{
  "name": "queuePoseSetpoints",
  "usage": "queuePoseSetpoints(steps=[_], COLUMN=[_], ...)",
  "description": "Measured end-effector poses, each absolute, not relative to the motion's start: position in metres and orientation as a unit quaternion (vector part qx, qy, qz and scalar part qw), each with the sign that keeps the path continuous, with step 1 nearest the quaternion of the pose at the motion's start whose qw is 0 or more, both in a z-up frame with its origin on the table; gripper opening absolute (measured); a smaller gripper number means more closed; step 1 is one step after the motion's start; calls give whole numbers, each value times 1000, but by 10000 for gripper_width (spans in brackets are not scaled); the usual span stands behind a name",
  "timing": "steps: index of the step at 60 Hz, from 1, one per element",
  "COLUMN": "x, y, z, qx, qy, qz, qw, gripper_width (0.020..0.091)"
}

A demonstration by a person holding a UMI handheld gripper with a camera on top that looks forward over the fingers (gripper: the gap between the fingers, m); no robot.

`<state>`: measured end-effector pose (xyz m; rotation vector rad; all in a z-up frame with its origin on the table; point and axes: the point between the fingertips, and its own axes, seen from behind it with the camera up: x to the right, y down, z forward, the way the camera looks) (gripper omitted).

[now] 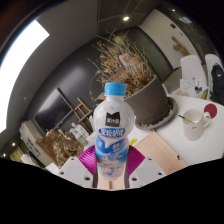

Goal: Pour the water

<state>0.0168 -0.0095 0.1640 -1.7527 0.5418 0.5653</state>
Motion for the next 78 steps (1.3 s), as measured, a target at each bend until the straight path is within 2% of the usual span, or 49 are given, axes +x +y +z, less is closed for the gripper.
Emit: queuePoseSetpoints(steps=[6,14,30,33,38,48,54,60,66,78], x=[45,95,141,148,143,134,132,135,150,236], y=[-4,4,22,9,22,18,15,12,10,11], z=[192,204,176,179,168,170,179,200,224,280], qx=[-690,-590,-420,-404,-397,-410,-444,-506,-590,-707], qy=[327,442,566,576,578,572,549,500,420,228], qz=[362,496,643,653,660,667,657,628,562,309], qw=[535,459,301,281,268,244,264,313,399,594], gripper_width=[344,345,344,345,346,346,345,346,347,348])
